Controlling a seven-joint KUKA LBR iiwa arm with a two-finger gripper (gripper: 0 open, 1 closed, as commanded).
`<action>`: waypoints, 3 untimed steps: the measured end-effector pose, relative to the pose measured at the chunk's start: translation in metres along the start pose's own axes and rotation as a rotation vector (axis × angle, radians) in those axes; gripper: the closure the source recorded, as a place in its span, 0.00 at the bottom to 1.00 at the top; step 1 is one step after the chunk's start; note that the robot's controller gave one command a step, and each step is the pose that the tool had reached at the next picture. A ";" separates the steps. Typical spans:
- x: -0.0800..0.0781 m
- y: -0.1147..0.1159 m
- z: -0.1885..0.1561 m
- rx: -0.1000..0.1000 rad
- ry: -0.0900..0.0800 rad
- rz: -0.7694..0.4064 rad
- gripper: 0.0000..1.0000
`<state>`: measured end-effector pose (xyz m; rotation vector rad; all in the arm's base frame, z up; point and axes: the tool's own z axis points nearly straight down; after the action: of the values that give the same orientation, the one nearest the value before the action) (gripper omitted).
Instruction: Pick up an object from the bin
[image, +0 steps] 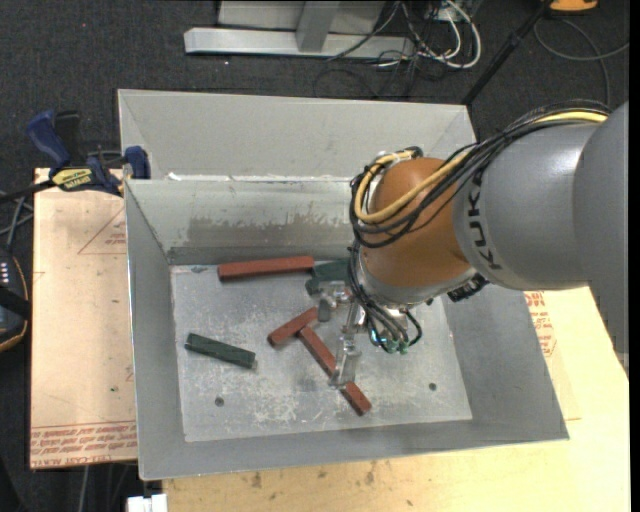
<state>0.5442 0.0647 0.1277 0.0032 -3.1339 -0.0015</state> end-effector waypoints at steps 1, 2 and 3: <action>-0.002 0.000 -0.004 -0.001 -0.008 0.002 0.00; -0.024 0.013 0.010 0.001 -0.012 -0.075 0.00; -0.040 0.030 0.040 -0.001 -0.010 -0.041 0.00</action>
Offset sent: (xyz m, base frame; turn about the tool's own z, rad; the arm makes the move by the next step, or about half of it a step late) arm 0.0514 0.0348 -0.0353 -0.1837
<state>0.5843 0.0945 0.0875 0.0683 -3.1431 -0.0026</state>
